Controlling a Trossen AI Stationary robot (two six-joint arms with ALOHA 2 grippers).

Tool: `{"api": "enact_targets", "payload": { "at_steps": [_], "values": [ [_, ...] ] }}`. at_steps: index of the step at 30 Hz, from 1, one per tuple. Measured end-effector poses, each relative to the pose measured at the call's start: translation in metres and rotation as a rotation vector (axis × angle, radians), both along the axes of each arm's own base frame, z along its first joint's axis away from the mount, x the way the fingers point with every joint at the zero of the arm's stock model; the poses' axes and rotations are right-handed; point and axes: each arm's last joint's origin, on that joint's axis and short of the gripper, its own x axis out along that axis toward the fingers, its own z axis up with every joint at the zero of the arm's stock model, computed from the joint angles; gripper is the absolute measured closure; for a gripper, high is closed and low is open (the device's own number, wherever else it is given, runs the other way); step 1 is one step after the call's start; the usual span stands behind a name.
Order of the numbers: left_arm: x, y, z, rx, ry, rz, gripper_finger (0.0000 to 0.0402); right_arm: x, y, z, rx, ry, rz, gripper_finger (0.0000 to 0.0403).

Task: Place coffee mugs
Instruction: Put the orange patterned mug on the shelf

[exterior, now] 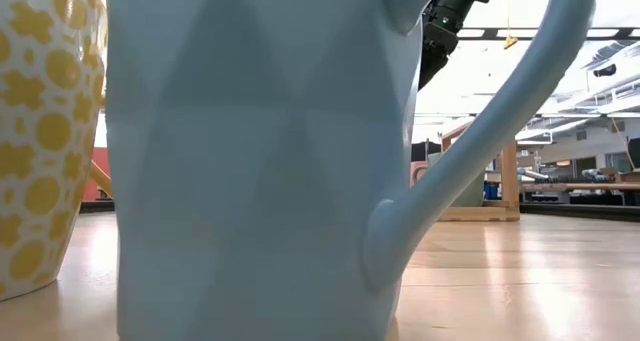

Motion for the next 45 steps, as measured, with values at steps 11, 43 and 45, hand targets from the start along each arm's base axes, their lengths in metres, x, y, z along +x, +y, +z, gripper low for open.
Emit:
{"api": "enact_targets", "payload": {
  "at_steps": [11,43,45],
  "values": [
    [0.005,0.025,0.038,-0.116,-0.084,0.221,0.0373,0.001,0.000,0.000,-0.003,-0.007,0.000,0.0220],
    [0.058,0.227,0.133,-0.048,-0.626,0.942,0.0371,0.019,-0.009,0.017,0.295,-0.372,-0.503,0.0220],
    [0.062,0.241,0.126,-0.036,-0.612,0.980,0.0371,0.020,-0.009,0.019,0.302,-0.395,-0.511,0.0220]
  ]
}}
